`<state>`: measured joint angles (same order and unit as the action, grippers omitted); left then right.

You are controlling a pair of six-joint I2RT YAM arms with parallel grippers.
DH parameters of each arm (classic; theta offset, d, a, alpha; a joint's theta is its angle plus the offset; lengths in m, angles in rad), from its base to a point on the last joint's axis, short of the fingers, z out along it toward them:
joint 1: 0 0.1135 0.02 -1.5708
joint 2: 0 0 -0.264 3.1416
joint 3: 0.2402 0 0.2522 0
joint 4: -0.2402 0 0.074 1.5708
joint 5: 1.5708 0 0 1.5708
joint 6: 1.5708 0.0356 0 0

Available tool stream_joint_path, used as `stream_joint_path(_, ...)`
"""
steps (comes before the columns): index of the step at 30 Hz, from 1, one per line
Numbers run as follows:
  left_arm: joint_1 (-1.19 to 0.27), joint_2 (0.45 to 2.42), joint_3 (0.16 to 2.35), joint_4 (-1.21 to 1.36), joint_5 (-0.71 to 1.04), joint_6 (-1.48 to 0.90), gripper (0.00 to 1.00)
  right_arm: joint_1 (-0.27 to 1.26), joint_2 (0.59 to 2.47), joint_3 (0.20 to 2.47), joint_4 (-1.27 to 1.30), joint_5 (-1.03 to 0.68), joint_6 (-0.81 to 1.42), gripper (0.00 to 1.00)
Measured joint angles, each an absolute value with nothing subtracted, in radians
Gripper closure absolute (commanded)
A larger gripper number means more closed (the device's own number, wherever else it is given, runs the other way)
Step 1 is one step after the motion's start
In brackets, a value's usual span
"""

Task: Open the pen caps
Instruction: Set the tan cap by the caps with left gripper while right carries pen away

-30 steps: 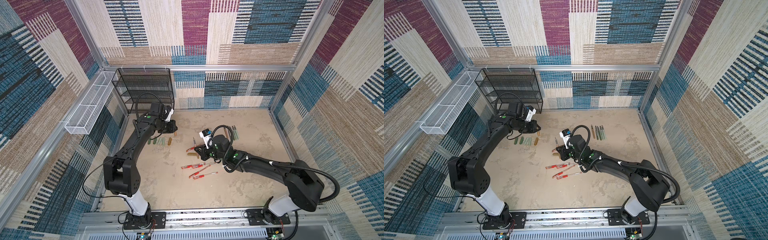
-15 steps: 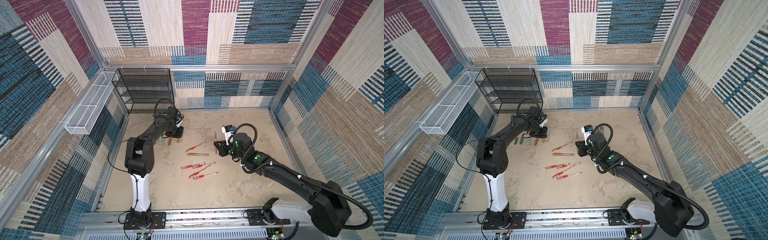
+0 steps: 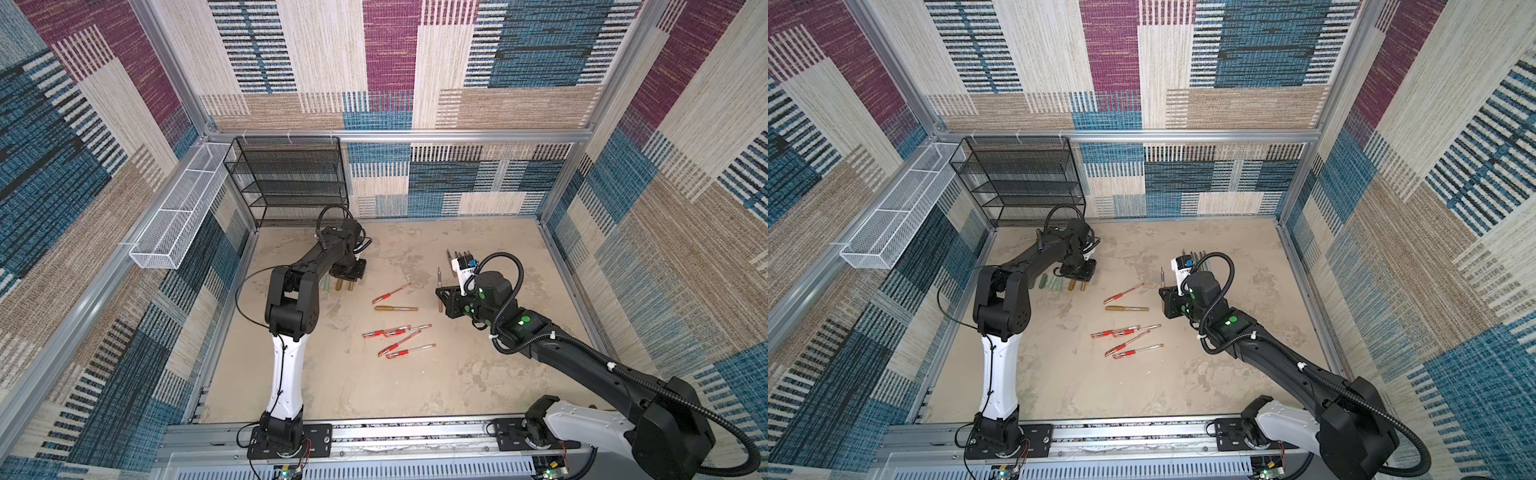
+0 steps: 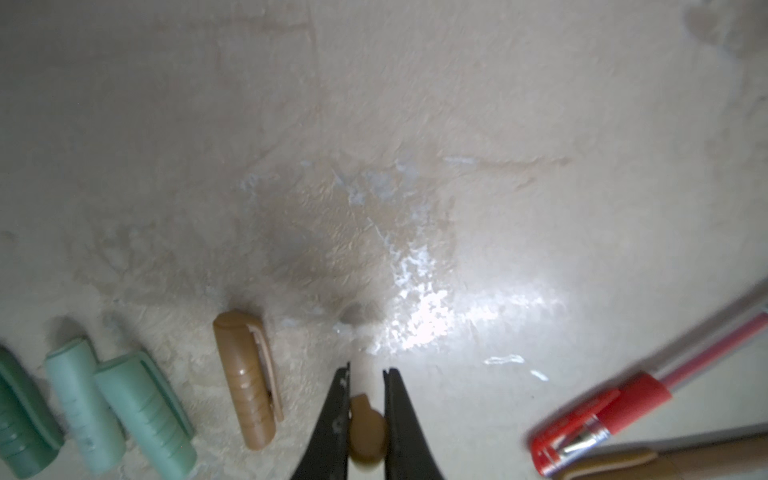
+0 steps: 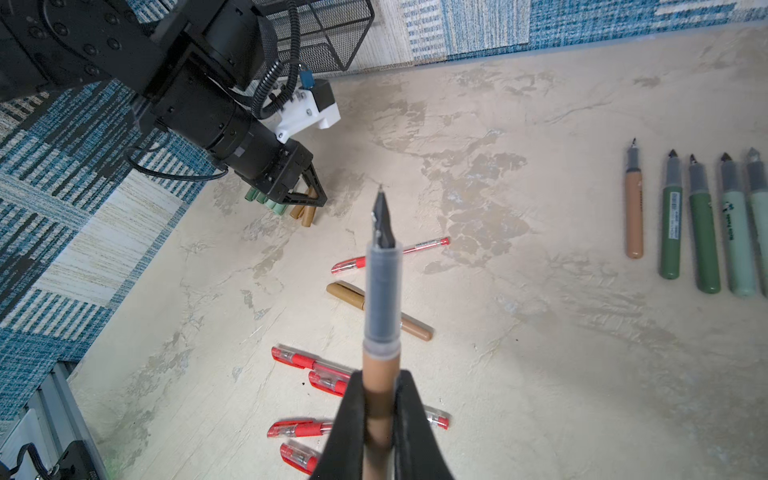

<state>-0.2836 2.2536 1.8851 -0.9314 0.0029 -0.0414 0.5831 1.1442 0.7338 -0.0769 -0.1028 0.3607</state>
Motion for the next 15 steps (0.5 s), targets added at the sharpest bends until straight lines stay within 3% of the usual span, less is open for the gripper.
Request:
stream_joint_path(5,-0.284,2.284,1.921,-0.944,-0.028,-0.042,0.82,0.583,1.144,0.733,-0.077,-0.104,0.361,1.00)
stream_joint_path(15,-0.283,2.324,1.963,-0.960,-0.057,-0.043,0.69,0.581,1.144,0.733,-0.077,-0.105,0.361,1.00)
